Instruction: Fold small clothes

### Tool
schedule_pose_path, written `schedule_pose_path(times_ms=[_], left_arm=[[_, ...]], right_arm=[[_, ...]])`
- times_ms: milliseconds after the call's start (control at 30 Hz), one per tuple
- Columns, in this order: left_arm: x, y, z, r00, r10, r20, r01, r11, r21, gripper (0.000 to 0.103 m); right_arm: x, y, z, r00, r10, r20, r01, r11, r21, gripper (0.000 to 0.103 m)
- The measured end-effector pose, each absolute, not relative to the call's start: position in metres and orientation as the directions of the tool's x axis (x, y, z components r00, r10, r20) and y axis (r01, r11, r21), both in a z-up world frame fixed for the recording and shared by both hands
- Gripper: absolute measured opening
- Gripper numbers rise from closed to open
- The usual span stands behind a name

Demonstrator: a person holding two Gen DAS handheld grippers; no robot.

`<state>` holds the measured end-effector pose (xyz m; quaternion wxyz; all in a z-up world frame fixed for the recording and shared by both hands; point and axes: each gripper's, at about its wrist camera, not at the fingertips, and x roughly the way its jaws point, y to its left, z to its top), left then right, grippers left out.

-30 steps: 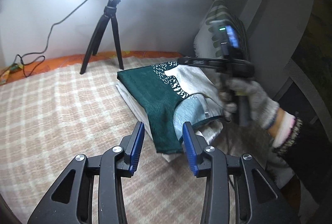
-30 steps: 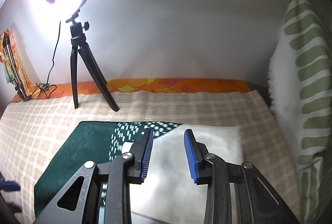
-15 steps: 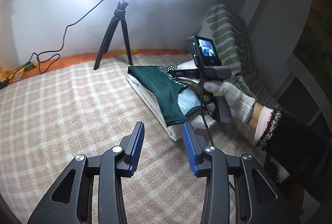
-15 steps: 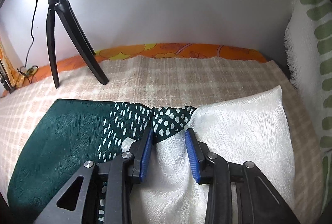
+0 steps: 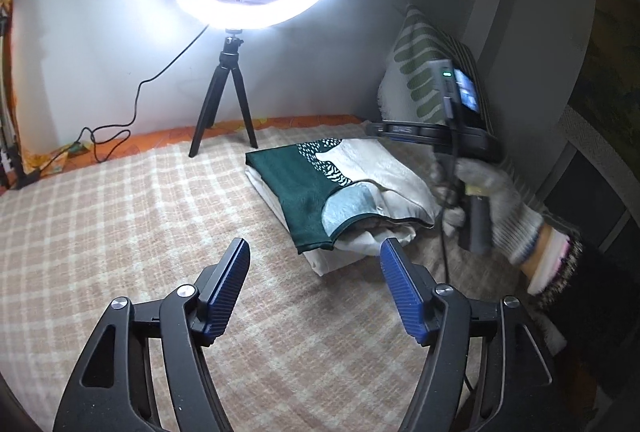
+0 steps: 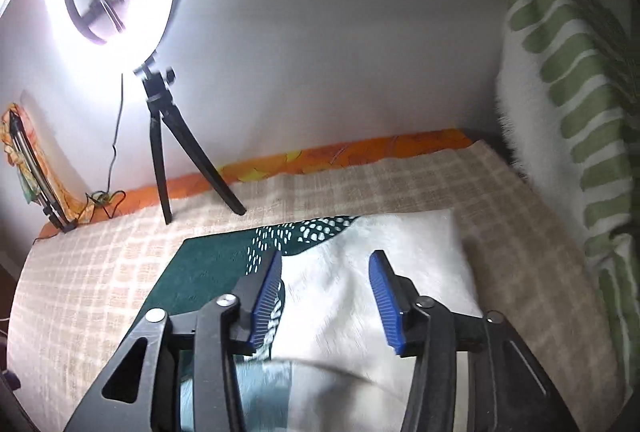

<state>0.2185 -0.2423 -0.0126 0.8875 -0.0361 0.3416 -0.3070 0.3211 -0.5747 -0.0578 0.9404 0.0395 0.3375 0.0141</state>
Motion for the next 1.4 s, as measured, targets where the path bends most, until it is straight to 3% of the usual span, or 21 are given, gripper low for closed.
schedule_pose_path(times_ms=[167,300,467,1100,1400], left_arm=[[0.204,-0.24,-0.002,0.596,-0.562,-0.573,0.52,0.814,-0.258,0.072],[0.189,-0.235,0.009,0.626,-0.553,-0.551,0.525,0.82,-0.227,0.076],[0.171,-0.229,0.018,0.652,-0.543,-0.529,0.521,0.828,-0.208,0.081],[0.13,-0.209,0.026,0.694,-0.485,-0.532,0.481,0.862,-0.158,0.082],[0.127,-0.205,0.016,0.689,-0.443,-0.574,0.441,0.884,-0.153,0.09]], right_arm=[[0.275,-0.575,-0.037,0.805,0.028,-0.593,0.023,0.997,0.078,0.065],[0.238,-0.568,-0.024,0.826,0.023,-0.563,0.024,0.997,0.076,0.07],[0.191,-0.547,-0.013,0.849,-0.016,-0.528,0.018,1.0,-0.001,0.082],[0.056,-0.497,-0.003,0.892,-0.115,-0.438,0.094,0.993,-0.069,0.103],[0.032,-0.492,-0.005,0.896,-0.127,-0.426,0.118,0.992,-0.047,0.103]])
